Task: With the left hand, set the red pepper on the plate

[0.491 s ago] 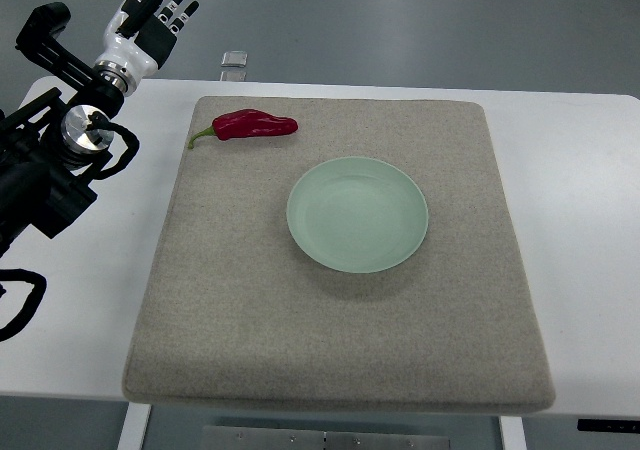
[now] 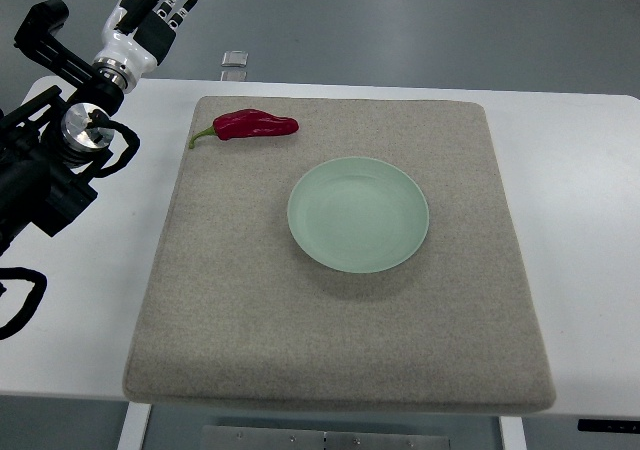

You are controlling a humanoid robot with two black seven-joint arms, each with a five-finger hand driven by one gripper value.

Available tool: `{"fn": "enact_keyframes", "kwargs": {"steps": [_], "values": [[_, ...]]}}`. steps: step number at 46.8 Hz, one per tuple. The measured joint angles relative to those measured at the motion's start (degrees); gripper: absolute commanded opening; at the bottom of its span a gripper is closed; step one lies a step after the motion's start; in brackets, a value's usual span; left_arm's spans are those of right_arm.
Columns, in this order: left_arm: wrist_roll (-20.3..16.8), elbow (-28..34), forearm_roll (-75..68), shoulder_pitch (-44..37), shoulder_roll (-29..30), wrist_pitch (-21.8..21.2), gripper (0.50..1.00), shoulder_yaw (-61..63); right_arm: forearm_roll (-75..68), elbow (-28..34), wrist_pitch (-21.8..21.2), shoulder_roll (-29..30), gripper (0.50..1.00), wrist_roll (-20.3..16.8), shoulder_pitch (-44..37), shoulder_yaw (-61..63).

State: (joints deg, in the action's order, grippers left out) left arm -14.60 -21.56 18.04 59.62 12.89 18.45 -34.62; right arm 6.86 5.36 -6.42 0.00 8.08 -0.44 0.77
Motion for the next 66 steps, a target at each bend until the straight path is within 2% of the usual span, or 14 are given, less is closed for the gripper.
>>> {"fn": "enact_keyframes", "kwargs": {"steps": [13,31,46,66], "values": [[-0.06,-0.03,-0.74,-0.28,0.38,-0.26,0.992,-1.83,0.0,0.0,0.0,0.0,0.928,0.0,0.0,-0.01],[0.01,-0.42,-4.11,0.07,0.88,0.1,0.99,3.26,0.01,0.02,0.0,0.0,0.928,0.0,0.0,-0.05],[0.33,-5.63,-22.61,0.41,1.54,-0.3,0.988,3.95,0.02,0.0,0.0,0.0,0.928,0.0,0.0,0.0],[0.63,-5.8,-48.37,1.73,1.62,0.22,0.988,4.39,0.0,0.0,0.0,0.0,0.928,0.0,0.0,0.01]]}}
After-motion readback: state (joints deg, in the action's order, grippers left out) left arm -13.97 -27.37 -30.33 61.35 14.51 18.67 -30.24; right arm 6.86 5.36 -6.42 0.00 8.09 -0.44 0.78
